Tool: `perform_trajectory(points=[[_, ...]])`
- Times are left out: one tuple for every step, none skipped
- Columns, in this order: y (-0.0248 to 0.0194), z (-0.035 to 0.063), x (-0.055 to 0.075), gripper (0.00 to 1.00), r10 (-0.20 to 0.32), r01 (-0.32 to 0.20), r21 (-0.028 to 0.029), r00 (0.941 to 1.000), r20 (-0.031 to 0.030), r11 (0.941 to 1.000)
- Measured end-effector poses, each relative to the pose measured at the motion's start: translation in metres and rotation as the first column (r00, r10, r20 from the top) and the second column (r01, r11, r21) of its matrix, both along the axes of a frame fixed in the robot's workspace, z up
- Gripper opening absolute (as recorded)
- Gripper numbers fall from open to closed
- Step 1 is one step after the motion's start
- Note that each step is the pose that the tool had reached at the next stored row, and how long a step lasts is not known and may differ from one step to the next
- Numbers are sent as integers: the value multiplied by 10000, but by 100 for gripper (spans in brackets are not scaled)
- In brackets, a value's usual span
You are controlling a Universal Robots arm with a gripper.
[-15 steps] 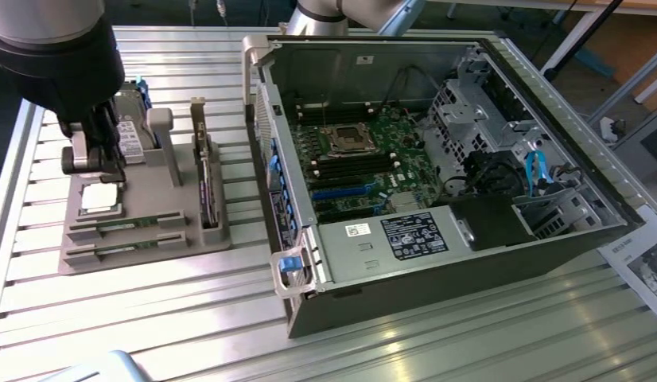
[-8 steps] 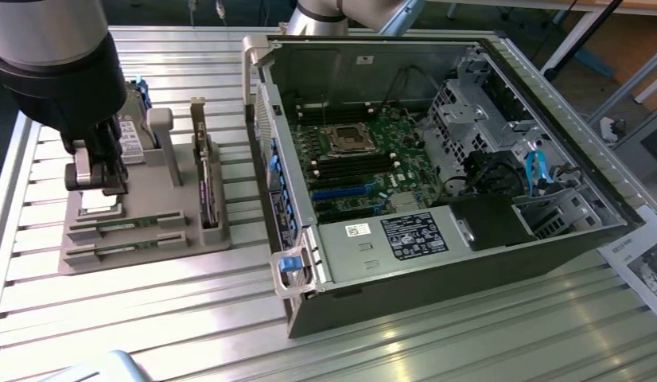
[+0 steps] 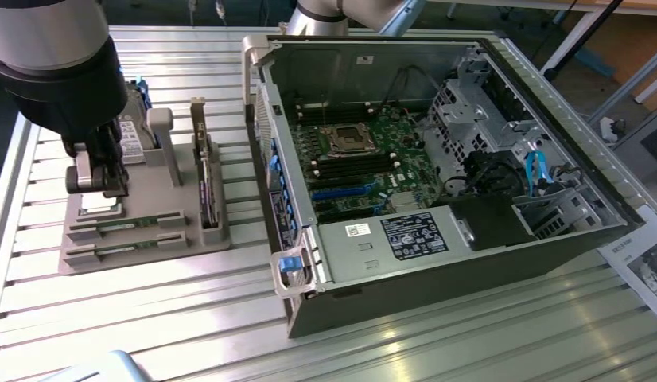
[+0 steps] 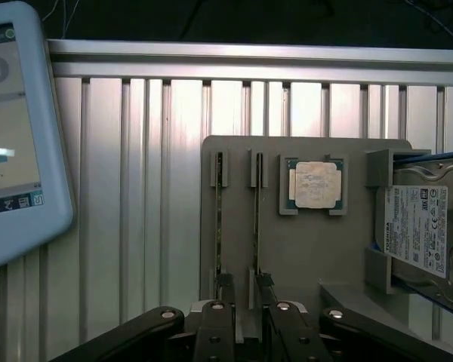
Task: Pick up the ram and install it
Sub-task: 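Pick up the ram and move it above insertion slot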
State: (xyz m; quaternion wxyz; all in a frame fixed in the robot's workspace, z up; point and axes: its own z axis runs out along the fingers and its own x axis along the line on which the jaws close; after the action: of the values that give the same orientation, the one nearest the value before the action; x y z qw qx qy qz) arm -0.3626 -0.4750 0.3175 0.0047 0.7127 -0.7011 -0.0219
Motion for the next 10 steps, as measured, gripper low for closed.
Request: perform_trajectory(points=[[0, -11, 0, 25, 0, 0, 3, 10000, 4, 10000], [0, -28, 0, 25, 0, 0, 1, 10000, 1, 10000], [-1, -47, 0, 25, 0, 0, -1, 10000, -1, 10000], [-2, -66, 0, 25, 0, 0, 0, 10000, 1, 10000], [-4, -89, 0, 25, 0, 0, 0, 10000, 1, 10000], [-6, -109, 0, 25, 0, 0, 0, 10000, 1, 10000], [-7, -128, 0, 25, 0, 0, -1, 10000, 0, 10000], [-9, -149, 0, 25, 0, 0, -1, 10000, 0, 10000], [-11, -180, 0, 25, 0, 0, 0, 10000, 0, 10000], [-13, -201, 0, 25, 0, 0, 0, 10000, 0, 10000]])
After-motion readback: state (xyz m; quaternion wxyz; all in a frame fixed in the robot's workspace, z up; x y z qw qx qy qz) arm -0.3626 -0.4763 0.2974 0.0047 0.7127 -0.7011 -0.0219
